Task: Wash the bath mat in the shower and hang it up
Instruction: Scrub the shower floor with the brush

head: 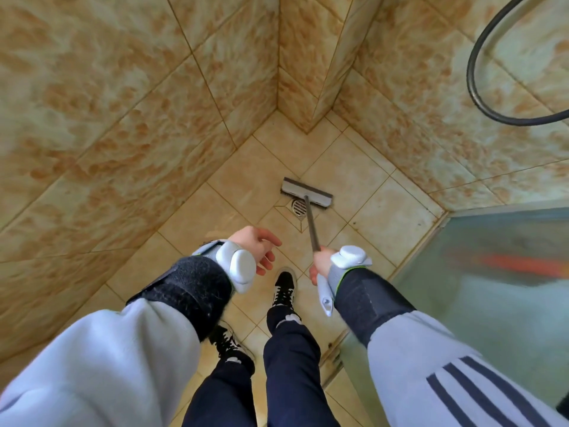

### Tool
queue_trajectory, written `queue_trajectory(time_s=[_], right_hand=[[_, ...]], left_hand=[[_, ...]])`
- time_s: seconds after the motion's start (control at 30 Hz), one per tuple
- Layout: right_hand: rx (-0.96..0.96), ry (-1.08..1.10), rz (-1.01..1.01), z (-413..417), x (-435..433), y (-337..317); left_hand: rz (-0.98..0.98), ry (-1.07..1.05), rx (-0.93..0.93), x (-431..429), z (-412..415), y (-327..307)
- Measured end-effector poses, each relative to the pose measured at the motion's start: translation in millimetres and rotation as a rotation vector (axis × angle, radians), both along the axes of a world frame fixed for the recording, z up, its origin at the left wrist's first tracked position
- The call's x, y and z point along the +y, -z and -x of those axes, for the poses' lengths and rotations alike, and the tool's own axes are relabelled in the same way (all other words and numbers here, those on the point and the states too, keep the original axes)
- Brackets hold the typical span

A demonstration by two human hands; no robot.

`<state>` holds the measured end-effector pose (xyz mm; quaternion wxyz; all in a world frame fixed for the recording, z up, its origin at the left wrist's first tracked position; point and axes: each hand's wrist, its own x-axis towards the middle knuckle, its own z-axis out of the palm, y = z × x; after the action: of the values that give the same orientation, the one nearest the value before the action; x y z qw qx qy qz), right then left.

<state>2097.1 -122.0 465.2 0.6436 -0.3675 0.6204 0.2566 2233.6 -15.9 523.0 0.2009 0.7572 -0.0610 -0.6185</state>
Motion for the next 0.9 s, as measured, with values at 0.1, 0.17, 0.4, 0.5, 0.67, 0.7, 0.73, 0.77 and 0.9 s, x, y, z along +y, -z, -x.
queue_trajectory(time_s=[0.1,0.17,0.4,0.5,0.67,0.7,0.73,0.77,0.9], right_hand=[[0.012,0.068,0.107,8,2,-4],[0.043,0.139,0.174,17,-5,1],[0.164,0.316,0.241,68,-73,11],[0.192,0.354,0.181,82,-104,20],[0.162,0.236,0.127,85,-133,25],[0.171,0.207,0.126,83,-137,28],[0.192,0.225,0.131,83,-137,34],[0.204,0.228,0.119,80,-137,39],[0.297,0.159,0.136,69,-134,58]], left_hand=[[-0.015,0.038,0.094,-7,17,0],[-0.019,0.074,0.138,-19,27,3],[-0.06,0.147,0.384,-75,90,12],[-0.109,0.138,0.477,-107,112,18],[-0.111,-0.007,0.507,-148,128,31],[-0.087,-0.062,0.503,-151,127,35],[-0.061,-0.116,0.487,-151,124,36],[-0.044,-0.169,0.475,-153,120,39],[-0.118,-0.277,0.627,-160,94,42]])
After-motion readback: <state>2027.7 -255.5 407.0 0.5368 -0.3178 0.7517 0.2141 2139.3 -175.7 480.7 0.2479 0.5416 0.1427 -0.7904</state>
